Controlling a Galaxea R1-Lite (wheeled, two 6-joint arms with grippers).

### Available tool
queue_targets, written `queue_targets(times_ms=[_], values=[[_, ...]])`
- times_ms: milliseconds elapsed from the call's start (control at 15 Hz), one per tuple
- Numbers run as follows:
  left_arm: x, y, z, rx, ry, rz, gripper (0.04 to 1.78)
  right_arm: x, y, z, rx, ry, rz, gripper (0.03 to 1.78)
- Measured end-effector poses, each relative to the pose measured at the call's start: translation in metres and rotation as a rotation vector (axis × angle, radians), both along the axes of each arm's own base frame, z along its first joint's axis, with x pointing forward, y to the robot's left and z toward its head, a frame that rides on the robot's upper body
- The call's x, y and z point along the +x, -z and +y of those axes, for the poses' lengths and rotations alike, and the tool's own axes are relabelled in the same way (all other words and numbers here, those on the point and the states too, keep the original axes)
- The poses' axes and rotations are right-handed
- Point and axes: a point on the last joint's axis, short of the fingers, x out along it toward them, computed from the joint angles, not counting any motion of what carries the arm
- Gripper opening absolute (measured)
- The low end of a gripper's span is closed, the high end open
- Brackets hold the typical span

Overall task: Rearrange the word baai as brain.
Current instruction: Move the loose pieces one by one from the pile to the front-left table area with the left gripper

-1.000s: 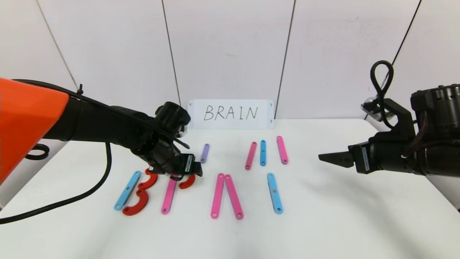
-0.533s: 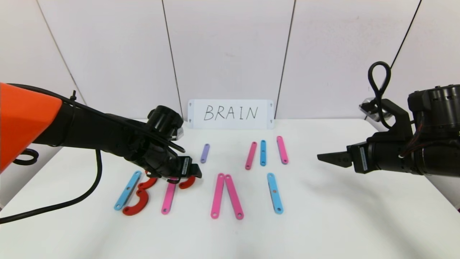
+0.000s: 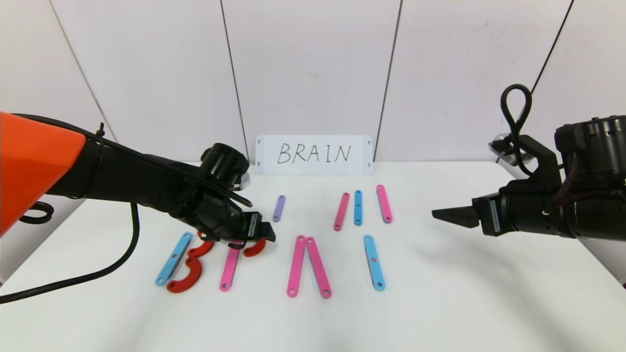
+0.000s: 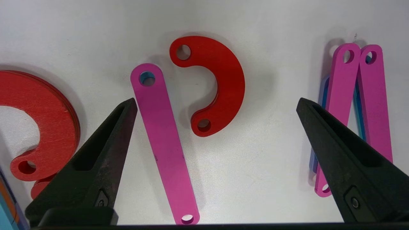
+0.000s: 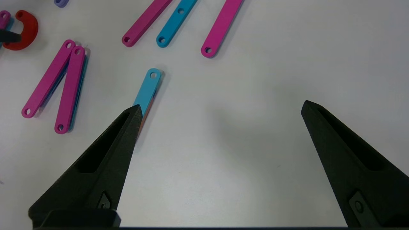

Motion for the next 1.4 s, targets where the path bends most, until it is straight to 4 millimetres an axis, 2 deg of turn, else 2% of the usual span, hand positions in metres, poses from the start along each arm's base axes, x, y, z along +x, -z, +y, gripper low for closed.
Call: queue_targets(times_ms=[733,1400], values=[[0.0040,0.0058,0.0024,-0.005,0.001,0.018,1.75,-0.0003,0.0007,-0.0002,-0.001,0.001,0.003,1.74],[0.0068,0.0010,-0.0002,-0.026,0.014,0.002,1.75,0.0000,0.0013,0.0000,-0.001,0.000,0.005,1.74]])
